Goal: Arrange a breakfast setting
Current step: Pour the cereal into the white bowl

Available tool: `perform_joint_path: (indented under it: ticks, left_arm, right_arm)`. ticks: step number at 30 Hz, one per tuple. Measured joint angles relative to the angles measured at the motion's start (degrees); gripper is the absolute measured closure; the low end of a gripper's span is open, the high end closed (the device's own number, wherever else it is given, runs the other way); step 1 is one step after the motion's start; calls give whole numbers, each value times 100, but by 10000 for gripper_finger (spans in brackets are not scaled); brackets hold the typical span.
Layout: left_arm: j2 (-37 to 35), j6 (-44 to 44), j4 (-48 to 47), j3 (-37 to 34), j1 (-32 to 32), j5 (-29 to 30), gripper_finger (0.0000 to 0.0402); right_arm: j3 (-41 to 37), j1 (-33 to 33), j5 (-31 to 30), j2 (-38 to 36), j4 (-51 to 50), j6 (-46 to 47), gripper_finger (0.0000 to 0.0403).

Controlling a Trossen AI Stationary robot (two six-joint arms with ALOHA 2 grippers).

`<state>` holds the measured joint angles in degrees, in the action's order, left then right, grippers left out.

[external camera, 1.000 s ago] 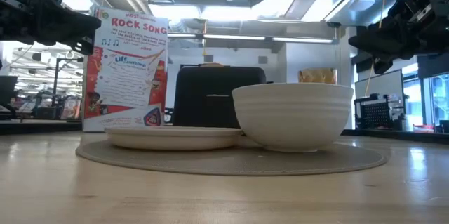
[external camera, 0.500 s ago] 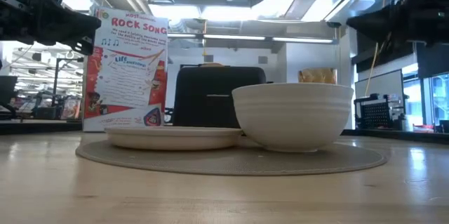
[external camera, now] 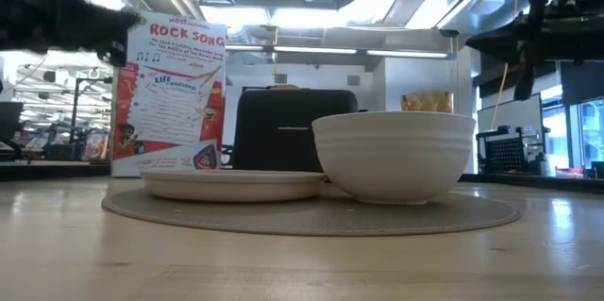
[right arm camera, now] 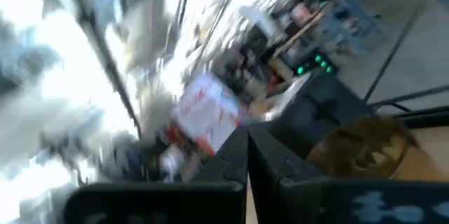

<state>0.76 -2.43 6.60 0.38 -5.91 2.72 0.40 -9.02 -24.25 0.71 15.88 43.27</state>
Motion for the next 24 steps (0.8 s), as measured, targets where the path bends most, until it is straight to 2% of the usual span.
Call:
perform_joint_path:
  ticks: [2, 5, 11, 12, 14, 16, 18, 21, 24]
  left_arm:
    - [-1, -288, 569, 0, 0, 52, 401]
    - [-1, -433, 1193, 0, 0, 66, 401]
    - [-1, -1459, 2170, 0, 0, 59, 401]
    - [-3, -1563, 2404, 0, -2, 178, 401]
    - [-3, -1902, 2502, 45, 0, 825, 401]
    - [-1, -1941, 2274, 196, 5, 1269, 401]
    - [23, -1599, 1712, 541, -2, 1349, 401]
    - [360, -1338, 448, 1371, -2, 1884, 398]
    - [910, -1066, -934, 2454, -2, 2343, 377]
  right_arm:
    - [0, -2, -139, -2, 463, 193, 402]
    - [0, 0, -4, -7, 1057, 81, 402]
    - [288, 0, 74, 241, 1111, -7, 402]
    - [334, 0, 74, 352, 1090, -32, 402]
    - [462, 0, 75, 621, 1098, -164, 398]
    - [596, 0, 100, 929, 1120, -192, 385]
    - [751, 0, 249, 1264, 1103, -196, 361]
    - [1019, 0, 625, 1758, 1109, -277, 310]
    - [1313, 0, 740, 2220, 1104, -508, 250]
